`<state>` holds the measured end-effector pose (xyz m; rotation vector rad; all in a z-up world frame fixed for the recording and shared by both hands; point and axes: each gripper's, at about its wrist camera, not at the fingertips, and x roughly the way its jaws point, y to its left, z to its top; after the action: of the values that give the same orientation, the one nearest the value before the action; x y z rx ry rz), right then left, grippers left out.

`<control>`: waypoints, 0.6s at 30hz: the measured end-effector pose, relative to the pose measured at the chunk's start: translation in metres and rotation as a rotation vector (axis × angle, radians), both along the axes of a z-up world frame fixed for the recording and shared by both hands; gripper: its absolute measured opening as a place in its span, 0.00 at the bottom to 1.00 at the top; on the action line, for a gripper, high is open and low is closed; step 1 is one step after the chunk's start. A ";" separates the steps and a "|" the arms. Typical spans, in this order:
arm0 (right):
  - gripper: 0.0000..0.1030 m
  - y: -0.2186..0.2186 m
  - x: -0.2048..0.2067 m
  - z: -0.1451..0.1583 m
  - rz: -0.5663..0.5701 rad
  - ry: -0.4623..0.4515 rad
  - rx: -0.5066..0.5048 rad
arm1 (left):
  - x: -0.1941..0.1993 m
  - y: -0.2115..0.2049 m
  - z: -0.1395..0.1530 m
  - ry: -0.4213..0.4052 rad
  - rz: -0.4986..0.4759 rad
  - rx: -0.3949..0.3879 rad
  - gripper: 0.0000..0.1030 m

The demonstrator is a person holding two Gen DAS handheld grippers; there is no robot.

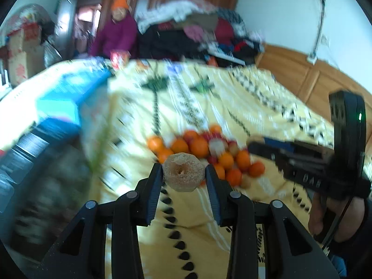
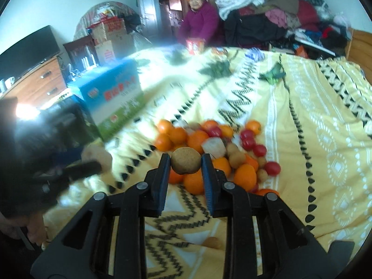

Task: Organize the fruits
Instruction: 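Carry the slice and kiwi over the steel basin and open both tools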

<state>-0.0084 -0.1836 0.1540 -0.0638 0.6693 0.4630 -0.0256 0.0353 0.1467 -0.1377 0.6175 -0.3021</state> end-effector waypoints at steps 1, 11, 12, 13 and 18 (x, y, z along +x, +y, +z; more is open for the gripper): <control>0.27 0.006 -0.003 0.008 0.010 -0.011 0.003 | -0.006 0.011 0.012 -0.023 0.026 0.001 0.37; 0.27 0.101 -0.035 0.060 0.181 -0.069 0.038 | -0.069 0.149 0.066 -0.098 0.353 -0.006 0.37; 0.27 0.110 -0.038 0.063 0.201 -0.071 0.042 | -0.077 0.164 0.069 -0.102 0.389 -0.008 0.37; 0.27 0.128 -0.041 0.067 0.234 -0.072 0.048 | -0.085 0.183 0.073 -0.106 0.430 -0.009 0.37; 0.27 0.209 -0.057 0.080 0.392 -0.062 0.066 | -0.120 0.261 0.079 -0.113 0.607 -0.011 0.37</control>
<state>-0.0656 0.0253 0.2343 -0.1481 0.5806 0.8568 -0.1460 0.2966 0.2255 -0.3075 0.4365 0.2725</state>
